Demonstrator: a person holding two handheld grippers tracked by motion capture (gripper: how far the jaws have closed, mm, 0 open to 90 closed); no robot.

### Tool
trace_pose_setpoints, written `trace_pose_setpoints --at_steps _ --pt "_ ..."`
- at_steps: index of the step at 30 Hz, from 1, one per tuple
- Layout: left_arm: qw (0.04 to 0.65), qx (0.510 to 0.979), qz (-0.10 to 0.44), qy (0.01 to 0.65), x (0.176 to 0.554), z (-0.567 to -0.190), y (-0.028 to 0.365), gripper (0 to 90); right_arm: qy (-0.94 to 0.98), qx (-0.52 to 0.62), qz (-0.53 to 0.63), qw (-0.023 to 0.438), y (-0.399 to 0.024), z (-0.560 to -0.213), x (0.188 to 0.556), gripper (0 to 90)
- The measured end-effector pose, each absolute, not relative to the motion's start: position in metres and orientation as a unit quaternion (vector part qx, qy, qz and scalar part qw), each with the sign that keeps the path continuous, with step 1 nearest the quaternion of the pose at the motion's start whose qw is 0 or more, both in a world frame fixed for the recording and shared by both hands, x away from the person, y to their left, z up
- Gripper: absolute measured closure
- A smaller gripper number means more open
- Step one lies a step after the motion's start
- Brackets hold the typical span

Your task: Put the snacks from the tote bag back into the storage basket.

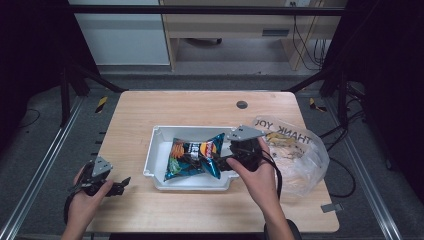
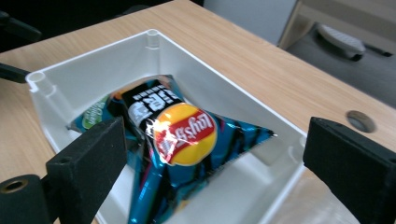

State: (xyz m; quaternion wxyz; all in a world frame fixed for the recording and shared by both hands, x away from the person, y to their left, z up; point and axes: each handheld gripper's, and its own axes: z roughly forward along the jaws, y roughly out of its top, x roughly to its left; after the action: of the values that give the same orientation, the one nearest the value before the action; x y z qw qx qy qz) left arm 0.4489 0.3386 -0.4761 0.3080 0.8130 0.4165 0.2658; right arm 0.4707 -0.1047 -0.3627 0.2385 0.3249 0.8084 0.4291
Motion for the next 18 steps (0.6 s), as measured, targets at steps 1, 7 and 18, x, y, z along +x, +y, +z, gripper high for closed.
trace_pose_setpoints --at_steps 1,7,18 --pt "0.308 0.813 0.266 0.417 0.449 -0.476 0.339 4.4 0.805 0.329 0.428 0.247 -0.109 -0.362 0.468 6.6" --pt "0.31 0.813 0.266 0.416 0.449 -0.475 0.339 4.4 0.785 0.35 0.429 0.277 -0.119 -0.363 0.462 6.1" --pt "0.31 0.812 0.266 0.416 0.448 -0.475 0.339 4.4 0.765 0.388 0.403 0.319 -0.14 -0.368 0.461 5.8"
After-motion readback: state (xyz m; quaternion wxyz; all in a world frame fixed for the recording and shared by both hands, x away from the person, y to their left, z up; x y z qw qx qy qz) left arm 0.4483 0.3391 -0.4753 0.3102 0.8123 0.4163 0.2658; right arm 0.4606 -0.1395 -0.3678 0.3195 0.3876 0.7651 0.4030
